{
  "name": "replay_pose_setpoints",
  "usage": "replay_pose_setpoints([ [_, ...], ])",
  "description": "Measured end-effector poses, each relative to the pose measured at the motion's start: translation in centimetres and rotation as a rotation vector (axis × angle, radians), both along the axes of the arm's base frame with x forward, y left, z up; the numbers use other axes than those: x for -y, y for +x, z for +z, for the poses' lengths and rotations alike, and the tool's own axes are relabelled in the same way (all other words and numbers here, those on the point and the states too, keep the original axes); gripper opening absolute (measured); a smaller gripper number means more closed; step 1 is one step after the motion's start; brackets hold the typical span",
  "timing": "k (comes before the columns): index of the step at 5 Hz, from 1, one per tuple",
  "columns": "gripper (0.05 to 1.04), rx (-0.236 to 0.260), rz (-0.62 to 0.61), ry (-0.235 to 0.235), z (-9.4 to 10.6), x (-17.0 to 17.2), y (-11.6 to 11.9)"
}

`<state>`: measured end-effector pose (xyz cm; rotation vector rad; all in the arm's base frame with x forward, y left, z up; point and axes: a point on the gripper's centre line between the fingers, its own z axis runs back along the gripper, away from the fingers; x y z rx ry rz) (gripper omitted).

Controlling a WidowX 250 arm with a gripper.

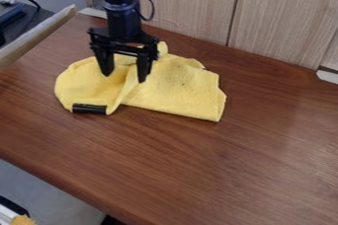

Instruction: Fold the cloth from the top to the bottom

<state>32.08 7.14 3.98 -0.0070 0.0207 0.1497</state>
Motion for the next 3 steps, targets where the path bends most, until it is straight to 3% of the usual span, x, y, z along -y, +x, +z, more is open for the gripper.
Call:
replay_pose_setpoints([
  [1,0.975,-0.022,-0.017,0.019,-0.98,0.70,0.66],
  [3,0.390,-0.015,-0.017,0.039,-1.06,0.74,0.84],
])
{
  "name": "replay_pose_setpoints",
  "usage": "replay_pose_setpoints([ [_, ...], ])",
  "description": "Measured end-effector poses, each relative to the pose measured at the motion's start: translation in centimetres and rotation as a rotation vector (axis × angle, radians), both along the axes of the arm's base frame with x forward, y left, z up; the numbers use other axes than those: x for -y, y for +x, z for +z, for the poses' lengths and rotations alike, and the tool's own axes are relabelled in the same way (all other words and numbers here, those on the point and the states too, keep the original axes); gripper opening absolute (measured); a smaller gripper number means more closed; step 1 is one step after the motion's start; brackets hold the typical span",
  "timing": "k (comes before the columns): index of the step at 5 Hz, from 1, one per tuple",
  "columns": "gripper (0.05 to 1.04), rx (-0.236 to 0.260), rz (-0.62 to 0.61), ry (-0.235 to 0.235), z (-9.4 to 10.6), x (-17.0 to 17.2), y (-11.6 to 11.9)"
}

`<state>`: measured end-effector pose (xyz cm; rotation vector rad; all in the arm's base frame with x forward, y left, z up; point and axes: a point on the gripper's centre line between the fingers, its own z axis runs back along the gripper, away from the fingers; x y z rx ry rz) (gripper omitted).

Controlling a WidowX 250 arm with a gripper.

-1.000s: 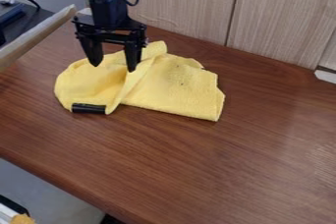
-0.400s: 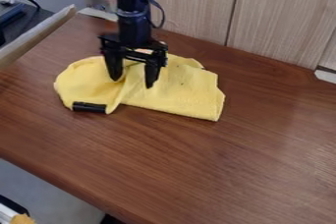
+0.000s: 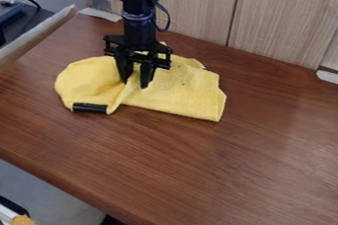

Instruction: Fold the cloth from the top to the bottom

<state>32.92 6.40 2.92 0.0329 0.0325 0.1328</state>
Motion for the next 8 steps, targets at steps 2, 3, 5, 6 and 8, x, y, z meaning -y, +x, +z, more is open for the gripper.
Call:
replay_pose_setpoints([
  [2,0.064,-0.003,0.000,-0.003,-0.1,0.0,-0.2],
  [3,0.055,0.023,-0.018,-0.010,1.0,0.2,-0.5],
  [5,0.055,0.080,-0.107,-0.030,3.3,1.5,-2.3],
  [6,0.055,0.095,-0.172,-0.035,4.2,3.3,-3.7],
  [8,0.055,0.096,-0.349,-0.021,4.5,8.1,-7.8],
])
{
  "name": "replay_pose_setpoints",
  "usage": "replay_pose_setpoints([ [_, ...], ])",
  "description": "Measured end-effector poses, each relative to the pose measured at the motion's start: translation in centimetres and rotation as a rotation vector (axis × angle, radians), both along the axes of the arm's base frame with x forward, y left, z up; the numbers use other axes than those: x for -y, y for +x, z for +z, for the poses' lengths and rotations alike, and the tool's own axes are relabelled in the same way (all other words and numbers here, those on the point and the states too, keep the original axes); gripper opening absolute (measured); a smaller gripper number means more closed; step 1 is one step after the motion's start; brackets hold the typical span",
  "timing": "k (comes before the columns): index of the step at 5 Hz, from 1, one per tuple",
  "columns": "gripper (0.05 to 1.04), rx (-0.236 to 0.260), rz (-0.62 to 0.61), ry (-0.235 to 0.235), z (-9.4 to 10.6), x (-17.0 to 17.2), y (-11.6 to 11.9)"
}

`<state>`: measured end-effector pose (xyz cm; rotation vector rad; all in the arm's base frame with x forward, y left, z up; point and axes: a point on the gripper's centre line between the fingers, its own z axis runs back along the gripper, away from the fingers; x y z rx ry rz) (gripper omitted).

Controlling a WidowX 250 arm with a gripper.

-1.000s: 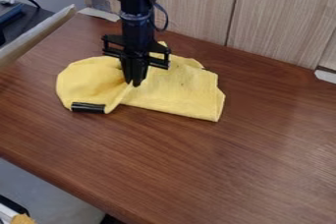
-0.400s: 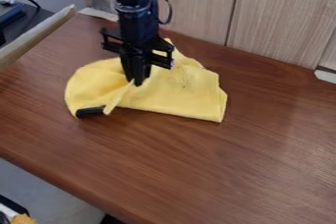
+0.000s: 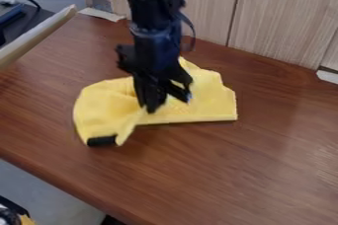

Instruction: Fold the cloth from the top to the bottom

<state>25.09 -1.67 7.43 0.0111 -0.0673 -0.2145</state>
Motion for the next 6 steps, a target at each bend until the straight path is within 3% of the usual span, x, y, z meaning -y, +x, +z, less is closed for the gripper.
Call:
replay_pose_setpoints([
  [3,0.055,-0.061,-0.214,0.048,-3.7,4.8,-4.8],
  [5,0.055,-0.113,-0.262,0.084,-6.3,5.8,-5.6],
  [6,0.070,-0.116,-0.269,0.084,-6.4,5.9,-5.5],
])
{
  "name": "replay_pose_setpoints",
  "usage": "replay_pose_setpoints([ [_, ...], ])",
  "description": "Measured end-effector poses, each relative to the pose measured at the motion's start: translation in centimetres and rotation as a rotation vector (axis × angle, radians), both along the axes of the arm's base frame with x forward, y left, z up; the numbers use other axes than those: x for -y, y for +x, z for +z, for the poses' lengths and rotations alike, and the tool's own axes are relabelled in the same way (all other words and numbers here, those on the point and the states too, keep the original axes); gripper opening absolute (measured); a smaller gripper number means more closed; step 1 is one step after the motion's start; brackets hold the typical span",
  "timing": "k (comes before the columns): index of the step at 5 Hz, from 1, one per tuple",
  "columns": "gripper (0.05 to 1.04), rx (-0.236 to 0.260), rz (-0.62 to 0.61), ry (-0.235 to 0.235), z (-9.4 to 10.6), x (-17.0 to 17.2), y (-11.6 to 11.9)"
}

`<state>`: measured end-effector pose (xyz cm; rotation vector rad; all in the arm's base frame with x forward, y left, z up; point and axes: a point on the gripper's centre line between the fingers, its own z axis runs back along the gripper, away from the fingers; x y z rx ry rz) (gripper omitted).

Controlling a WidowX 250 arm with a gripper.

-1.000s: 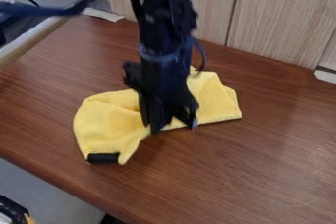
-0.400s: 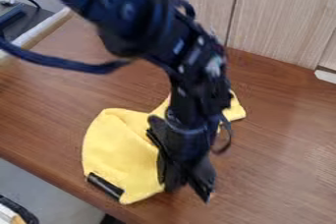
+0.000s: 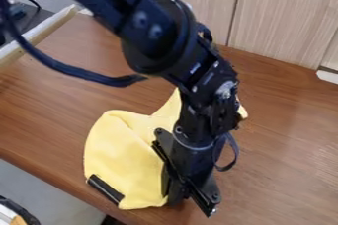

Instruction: Fold the cloth from the top to the bottom

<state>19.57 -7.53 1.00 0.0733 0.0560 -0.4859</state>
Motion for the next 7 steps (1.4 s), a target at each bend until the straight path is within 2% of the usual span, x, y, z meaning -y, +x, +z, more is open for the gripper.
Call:
replay_pose_setpoints([
  [1,0.210,-0.016,0.019,0.007,0.1,-0.5,0.0],
  [2,0.462,-0.025,0.041,0.005,0.1,-0.9,0.0],
  [3,0.775,-0.027,0.054,0.007,0.1,-1.2,0.1],
  [4,0.997,-0.029,0.076,0.021,0.5,-1.8,0.1],
  [6,1.000,0.031,0.056,-0.019,3.3,-1.7,0.4],
  [7,1.000,0.053,0.075,-0.036,4.7,-1.4,1.5],
])
